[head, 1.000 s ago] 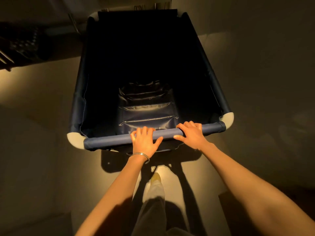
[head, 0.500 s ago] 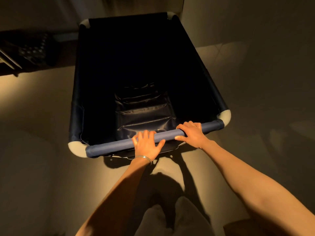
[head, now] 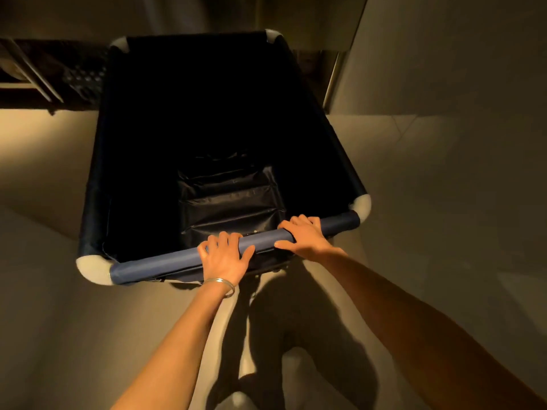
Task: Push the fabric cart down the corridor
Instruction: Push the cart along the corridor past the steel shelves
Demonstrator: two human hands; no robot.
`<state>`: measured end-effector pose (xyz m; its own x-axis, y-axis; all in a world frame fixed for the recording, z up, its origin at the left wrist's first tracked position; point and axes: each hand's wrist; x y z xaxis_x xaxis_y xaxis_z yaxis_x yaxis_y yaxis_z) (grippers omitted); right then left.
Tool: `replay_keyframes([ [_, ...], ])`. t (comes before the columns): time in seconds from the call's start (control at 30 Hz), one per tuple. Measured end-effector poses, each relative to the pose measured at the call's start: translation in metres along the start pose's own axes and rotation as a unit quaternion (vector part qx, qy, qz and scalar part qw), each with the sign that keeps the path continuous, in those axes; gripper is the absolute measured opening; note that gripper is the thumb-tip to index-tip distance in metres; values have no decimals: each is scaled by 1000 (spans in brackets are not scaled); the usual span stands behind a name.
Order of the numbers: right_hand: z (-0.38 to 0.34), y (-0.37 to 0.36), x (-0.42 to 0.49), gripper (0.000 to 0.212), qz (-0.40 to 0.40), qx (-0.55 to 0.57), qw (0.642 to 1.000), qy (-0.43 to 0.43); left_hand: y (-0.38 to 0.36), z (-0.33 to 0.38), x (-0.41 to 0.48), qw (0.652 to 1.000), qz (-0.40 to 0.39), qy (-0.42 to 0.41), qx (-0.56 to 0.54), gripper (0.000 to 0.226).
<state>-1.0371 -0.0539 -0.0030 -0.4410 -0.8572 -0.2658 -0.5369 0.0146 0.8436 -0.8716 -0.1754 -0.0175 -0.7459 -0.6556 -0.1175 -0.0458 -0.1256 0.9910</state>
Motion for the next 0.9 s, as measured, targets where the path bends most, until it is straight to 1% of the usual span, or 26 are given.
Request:
replay_keyframes([
  [0.07,10,7,15,74,-8,-5,1000,18,2,9,9,1000,-12,22,6,45],
  [0.1,15,10,22,76,-9,-6,999,30,2,13,13,999,-13,31,5,43],
  [0.17,24,16,32,81,-11,-15,999,51,2,22,17,999,-4,48,3,43],
  [0.23,29,22,40,80,-18,-30,997,62,1,32,19,998,0,68,1,43],
  [0.37,44,31,44,68,-34,-54,995,78,-2,54,16,994,-8,109,10,44],
  [0.5,59,35,38,54,-40,-66,990,114,-7,76,3,991,11,134,-6,43],
  [0.67,75,38,14,48,-41,-72,986,143,-14,102,-22,989,13,145,-16,42],
  [0.8,90,35,-11,51,-42,-84,984,154,-22,126,-48,988,26,152,-18,39],
  [0.9,102,34,-34,68,-40,-94,981,165,-22,146,-69,986,19,162,-21,39],
])
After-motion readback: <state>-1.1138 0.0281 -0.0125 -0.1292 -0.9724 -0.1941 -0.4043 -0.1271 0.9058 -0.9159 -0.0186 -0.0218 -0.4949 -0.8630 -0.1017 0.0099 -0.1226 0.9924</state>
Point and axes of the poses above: each hand's wrist, its own x-axis towards the middle knuckle, its own y-axis out of the back of the hand, z = x × y, and after that the axes turned 9 degrees about x, right-handed
